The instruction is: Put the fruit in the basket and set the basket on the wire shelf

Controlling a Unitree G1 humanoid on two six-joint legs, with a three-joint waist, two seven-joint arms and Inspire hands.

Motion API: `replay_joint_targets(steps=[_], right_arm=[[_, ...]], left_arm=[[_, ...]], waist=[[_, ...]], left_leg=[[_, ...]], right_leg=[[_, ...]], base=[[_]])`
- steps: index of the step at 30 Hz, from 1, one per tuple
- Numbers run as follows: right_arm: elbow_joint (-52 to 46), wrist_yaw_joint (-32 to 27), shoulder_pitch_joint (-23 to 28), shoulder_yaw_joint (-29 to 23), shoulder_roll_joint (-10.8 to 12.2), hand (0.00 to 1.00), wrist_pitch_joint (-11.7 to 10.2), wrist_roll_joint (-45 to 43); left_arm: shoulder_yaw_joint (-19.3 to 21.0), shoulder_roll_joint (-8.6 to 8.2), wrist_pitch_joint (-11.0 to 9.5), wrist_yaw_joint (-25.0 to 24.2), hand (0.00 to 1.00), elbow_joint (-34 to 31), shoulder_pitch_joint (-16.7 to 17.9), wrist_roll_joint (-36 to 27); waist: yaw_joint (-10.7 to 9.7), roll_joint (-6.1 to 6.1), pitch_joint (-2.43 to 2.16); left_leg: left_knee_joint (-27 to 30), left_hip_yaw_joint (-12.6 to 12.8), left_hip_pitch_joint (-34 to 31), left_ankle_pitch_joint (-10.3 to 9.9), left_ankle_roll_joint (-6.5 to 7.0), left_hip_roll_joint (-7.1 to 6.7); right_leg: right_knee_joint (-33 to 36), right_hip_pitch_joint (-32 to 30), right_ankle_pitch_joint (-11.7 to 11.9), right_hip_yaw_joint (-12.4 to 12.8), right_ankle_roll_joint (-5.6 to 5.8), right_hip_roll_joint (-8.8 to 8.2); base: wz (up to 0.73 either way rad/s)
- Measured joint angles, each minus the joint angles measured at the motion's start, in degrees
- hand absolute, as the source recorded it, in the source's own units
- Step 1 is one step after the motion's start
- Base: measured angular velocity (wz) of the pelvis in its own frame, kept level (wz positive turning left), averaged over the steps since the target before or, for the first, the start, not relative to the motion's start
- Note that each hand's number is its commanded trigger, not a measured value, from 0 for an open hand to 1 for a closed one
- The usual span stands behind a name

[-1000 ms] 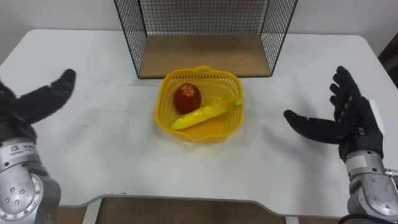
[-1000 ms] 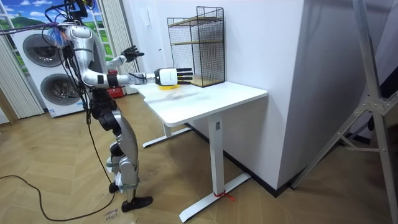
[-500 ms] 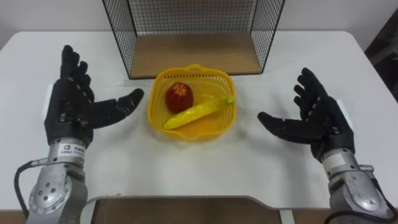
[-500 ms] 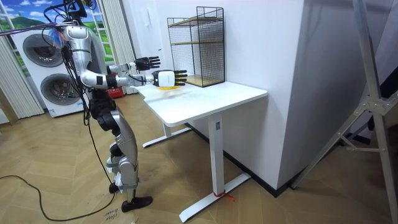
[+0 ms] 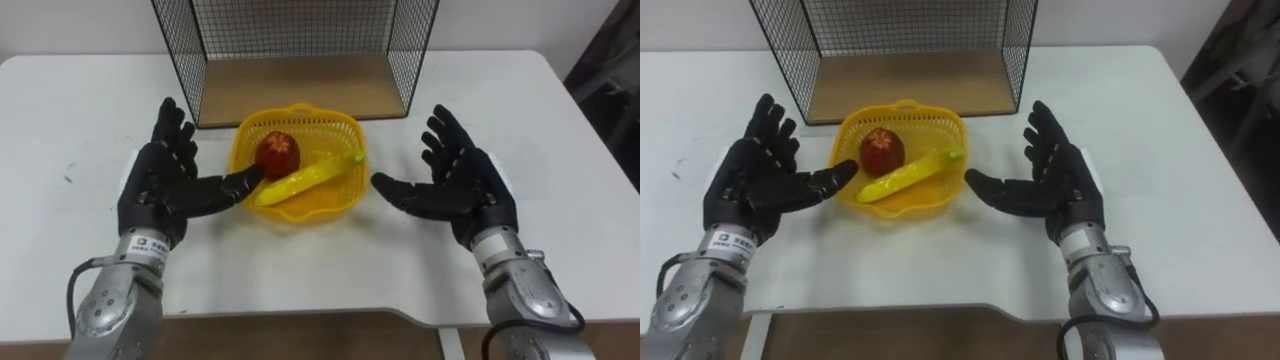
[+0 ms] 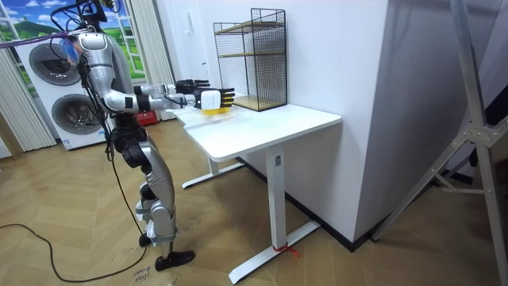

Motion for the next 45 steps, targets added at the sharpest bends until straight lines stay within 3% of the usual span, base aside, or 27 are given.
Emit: replay_joint_targets(steps=[17,24,28,35,45], right_arm=[[0.0,1.1,-1.6,0.2,2.1,0.00,1.3,6.5],[0.1,1.1,-1.6,0.9,2.2,0.00,1.3,6.5],[2.2,1.9,-1.6,1.4,2.2,0.00,1.4,6.5],[4.4,2.4,-1.9,1.4,2.2,0.00,3.7,6.2],[6.0,2.0,-3.3,2.0,2.2,0.00,3.7,5.7]], left_arm=[[-1.3,-0.58,2.6,-1.1,0.00,3.7,-1.5,0.3],[-1.2,-1.53,3.0,-1.0,0.00,4.5,-1.5,0.3],[-1.2,-1.53,3.6,-1.0,0.00,4.6,-1.5,0.5],[-1.1,-1.55,4.8,-1.0,0.00,5.7,-1.5,5.4],[-1.0,-1.56,5.0,-0.9,0.00,6.1,-1.5,6.1]], waist=[[-0.2,0.19,-0.04],[-0.1,0.50,-0.12],[-0.1,0.50,-0.12],[-0.1,0.52,-0.12],[0.1,0.57,-0.11]], left_leg=[[0.0,0.9,-0.1,0.1,-0.10,0.39],[0.0,0.9,-0.2,0.1,-0.10,0.39],[0.0,0.9,-0.2,0.1,-0.12,0.39],[0.1,1.1,-0.2,0.1,-0.12,0.41],[0.1,1.2,-0.2,0.1,-0.15,0.42]], right_leg=[[-0.2,0.1,0.2,0.5,-0.17,0.43],[-0.2,0.1,0.2,0.5,-0.17,0.48],[-0.2,0.1,0.2,0.5,-0.20,0.50],[-0.1,-0.1,0.3,0.7,-0.24,0.50],[0.0,-0.1,0.3,0.7,-0.24,0.48]], base=[[0.00],[0.00],[0.00],[0.00],[0.00]])
